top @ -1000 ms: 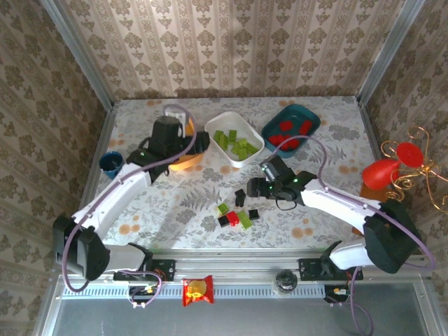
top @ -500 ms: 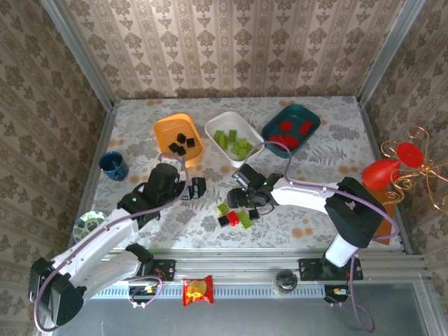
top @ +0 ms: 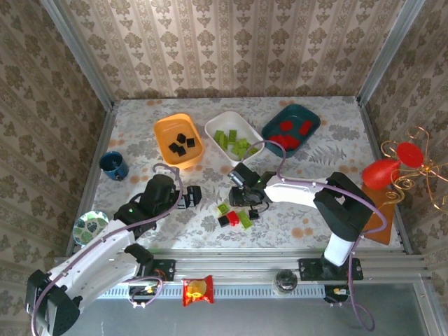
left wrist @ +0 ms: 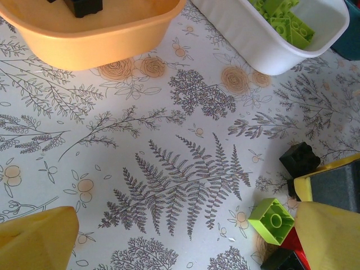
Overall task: Sort the legos into containers by color
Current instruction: Pick up the lego from the center of the table, then place the lego in the container.
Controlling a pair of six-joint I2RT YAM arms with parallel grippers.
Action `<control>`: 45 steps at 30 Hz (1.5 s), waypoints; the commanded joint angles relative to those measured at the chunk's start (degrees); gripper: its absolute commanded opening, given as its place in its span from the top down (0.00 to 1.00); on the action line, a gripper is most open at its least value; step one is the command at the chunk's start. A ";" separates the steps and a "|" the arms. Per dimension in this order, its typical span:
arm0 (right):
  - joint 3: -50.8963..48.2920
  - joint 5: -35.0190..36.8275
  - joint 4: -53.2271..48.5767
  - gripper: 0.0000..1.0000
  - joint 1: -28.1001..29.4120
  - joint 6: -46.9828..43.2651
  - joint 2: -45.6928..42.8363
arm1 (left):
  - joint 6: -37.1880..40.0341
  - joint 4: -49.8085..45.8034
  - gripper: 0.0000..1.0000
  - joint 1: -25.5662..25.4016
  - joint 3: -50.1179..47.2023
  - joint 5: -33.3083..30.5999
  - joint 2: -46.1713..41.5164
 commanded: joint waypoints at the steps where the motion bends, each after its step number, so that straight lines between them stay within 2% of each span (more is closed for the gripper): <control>1: 0.36 0.21 -0.68 0.63 0.22 0.49 -0.08 | -0.52 0.12 0.00 -0.36 0.88 -0.72 0.25; 8: -0.25 -1.17 -2.39 0.69 0.19 -1.87 -8.15 | 0.20 -2.32 0.00 0.15 2.40 -2.08 -0.40; 14: 7.90 -4.44 -2.42 0.70 -1.22 -4.96 -10.08 | 0.77 -6.41 0.00 0.51 3.77 -5.63 -3.18; 20: 26.04 -7.45 -0.16 0.70 -2.65 -8.50 3.76 | -2.21 -15.34 0.00 0.69 5.10 -12.06 -5.76; 30: 59.63 -13.28 -4.03 0.69 -5.82 -8.21 31.31 | -1.81 -17.95 0.00 0.69 4.67 -8.01 -9.81; 33: 67.95 -14.79 -6.30 0.62 -6.12 -6.87 37.32 | -1.64 -18.60 0.00 0.70 4.85 -7.47 -9.74; 36: 73.65 -15.71 -8.52 0.34 -6.14 -6.32 40.86 | -1.64 -18.31 0.00 0.70 4.76 -6.93 -9.73; 37: 74.53 -15.64 -8.90 0.29 -6.14 -6.27 40.96 | -1.55 -18.20 0.00 0.71 4.76 -6.75 -9.63; 41: 72.49 -14.52 -8.40 0.24 -6.23 -7.17 36.91 | -0.78 -17.06 0.00 0.78 5.73 -5.91 -8.59; 45: 61.87 -12.86 -4.36 0.24 -6.28 -7.51 28.11 | 1.24 -15.24 0.00 0.86 8.38 -4.54 -6.28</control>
